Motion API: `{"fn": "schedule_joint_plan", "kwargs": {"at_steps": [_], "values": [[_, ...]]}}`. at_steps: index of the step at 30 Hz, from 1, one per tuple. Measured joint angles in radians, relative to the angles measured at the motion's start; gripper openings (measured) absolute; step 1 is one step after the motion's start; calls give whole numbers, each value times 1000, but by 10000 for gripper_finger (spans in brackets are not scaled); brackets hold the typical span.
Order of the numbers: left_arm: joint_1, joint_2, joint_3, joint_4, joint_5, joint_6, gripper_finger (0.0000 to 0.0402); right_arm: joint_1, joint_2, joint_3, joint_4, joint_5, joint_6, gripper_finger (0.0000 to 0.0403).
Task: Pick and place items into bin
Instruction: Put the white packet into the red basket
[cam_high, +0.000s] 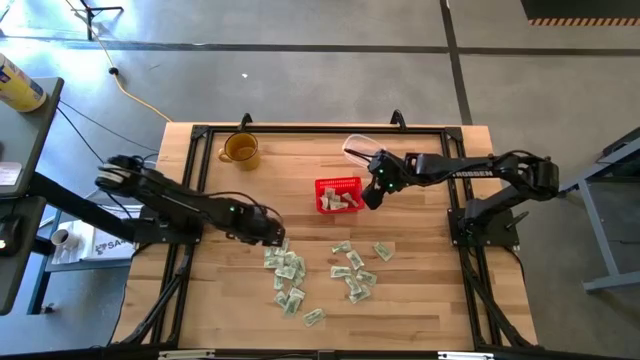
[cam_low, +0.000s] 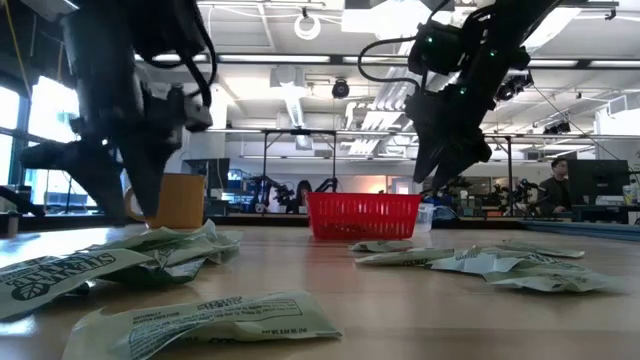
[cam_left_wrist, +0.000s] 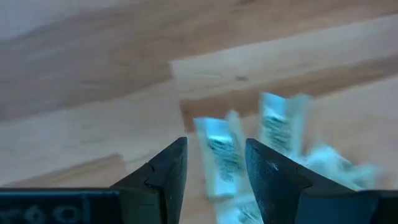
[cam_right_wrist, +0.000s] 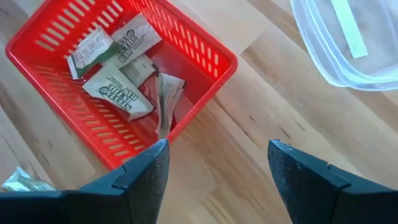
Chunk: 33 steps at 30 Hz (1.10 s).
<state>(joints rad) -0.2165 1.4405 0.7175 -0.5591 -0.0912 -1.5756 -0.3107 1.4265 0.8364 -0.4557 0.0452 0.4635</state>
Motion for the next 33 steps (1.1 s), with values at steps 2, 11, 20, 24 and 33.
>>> {"fn": "schedule_joint_plan", "kwargs": {"at_steps": [2, 11, 20, 24, 33], "values": [[0, 46, 15, 6, -5, 0, 195, 0, 0, 0, 0, 17, -10, 262], [-1, 130, 44, -21, -23, 18, 168, 0, 0, 0, -19, 14, -20, 262], [96, 130, 41, -17, -119, 245, 22, -5, 0, 0, -77, 8, -12, 262], [212, 113, 59, 81, -150, 417, 42, 17, -17, -1, -95, 11, -46, 262], [374, 116, 307, 425, -49, 1098, 23, 50, -126, -2, -228, 113, -53, 261]]}}
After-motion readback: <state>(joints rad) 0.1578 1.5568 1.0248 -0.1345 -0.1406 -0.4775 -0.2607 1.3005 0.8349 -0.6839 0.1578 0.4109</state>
